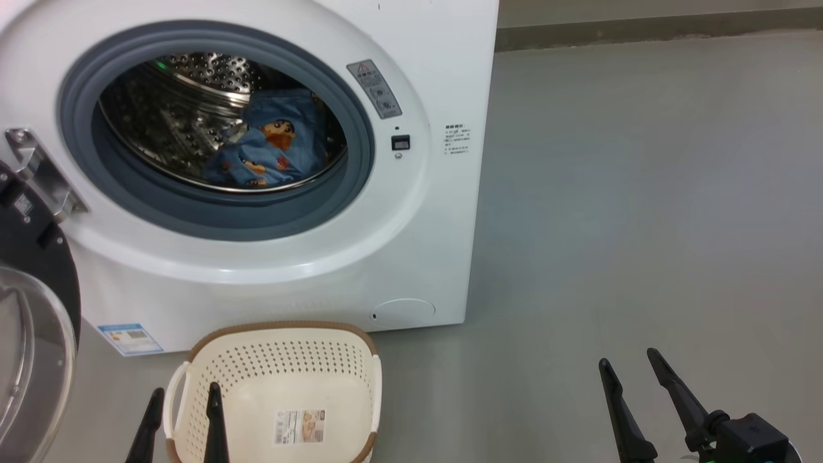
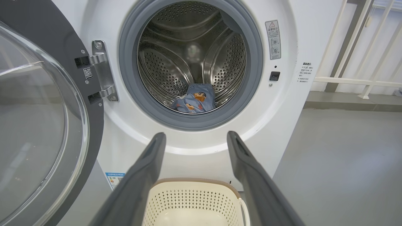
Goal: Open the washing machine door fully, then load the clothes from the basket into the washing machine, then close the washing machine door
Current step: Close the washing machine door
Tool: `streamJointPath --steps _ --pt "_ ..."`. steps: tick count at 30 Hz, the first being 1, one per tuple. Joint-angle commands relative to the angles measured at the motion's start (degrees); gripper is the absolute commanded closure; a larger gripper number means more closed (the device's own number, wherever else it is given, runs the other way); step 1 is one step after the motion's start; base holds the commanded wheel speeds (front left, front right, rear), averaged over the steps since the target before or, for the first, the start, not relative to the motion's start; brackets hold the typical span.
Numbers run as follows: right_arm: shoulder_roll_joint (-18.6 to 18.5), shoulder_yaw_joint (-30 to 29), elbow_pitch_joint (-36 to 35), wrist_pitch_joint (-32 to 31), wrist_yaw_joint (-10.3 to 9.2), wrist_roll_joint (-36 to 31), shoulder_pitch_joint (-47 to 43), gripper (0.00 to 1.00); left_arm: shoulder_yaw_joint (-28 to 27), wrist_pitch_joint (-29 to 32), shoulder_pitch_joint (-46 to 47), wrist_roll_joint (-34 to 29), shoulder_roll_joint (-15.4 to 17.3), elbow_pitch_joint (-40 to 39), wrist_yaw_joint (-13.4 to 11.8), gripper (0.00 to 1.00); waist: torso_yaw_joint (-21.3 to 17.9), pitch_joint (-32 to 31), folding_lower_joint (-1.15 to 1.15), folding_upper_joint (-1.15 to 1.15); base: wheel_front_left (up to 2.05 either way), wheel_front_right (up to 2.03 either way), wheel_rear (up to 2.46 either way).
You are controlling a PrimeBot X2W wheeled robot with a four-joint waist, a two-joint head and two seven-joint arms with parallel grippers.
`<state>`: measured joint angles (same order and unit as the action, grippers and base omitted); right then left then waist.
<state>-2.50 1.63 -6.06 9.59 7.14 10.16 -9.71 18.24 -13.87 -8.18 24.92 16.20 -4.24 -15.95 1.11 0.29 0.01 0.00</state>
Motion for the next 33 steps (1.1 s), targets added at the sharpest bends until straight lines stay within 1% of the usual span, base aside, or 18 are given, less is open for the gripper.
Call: streamJointPath --steps 1,7,13,33 --pt "-0.4 1.5 -1.7 0.0 0.35 -0.2 0.9 0.0 -1.9 -0.4 1.8 0.1 0.9 -0.9 -0.4 0.0 0.0 0.1 -0.01 0.0 -1.55 1.55 0.0" --pt "-0.4 1.3 -1.7 0.0 0.35 0.1 0.9 0.0 -1.6 -0.3 2.1 -0.8 1.1 -0.7 -1.1 0.0 0.2 0.4 -0.01 0.0 -1.66 1.66 0.0" --pt "-0.4 1.2 -1.8 0.0 0.35 0.2 1.0 0.0 -1.5 -0.4 2.3 -1.1 1.4 -0.9 -1.2 0.0 0.3 0.8 -0.01 0.0 -0.93 0.93 0.0" --pt "-0.4 0.7 -1.5 0.1 0.35 0.1 1.4 0.0 -1.3 -0.7 2.8 -1.4 1.1 -1.7 -1.2 0.0 0.8 1.3 -0.01 0.0 -0.05 0.05 0.0"
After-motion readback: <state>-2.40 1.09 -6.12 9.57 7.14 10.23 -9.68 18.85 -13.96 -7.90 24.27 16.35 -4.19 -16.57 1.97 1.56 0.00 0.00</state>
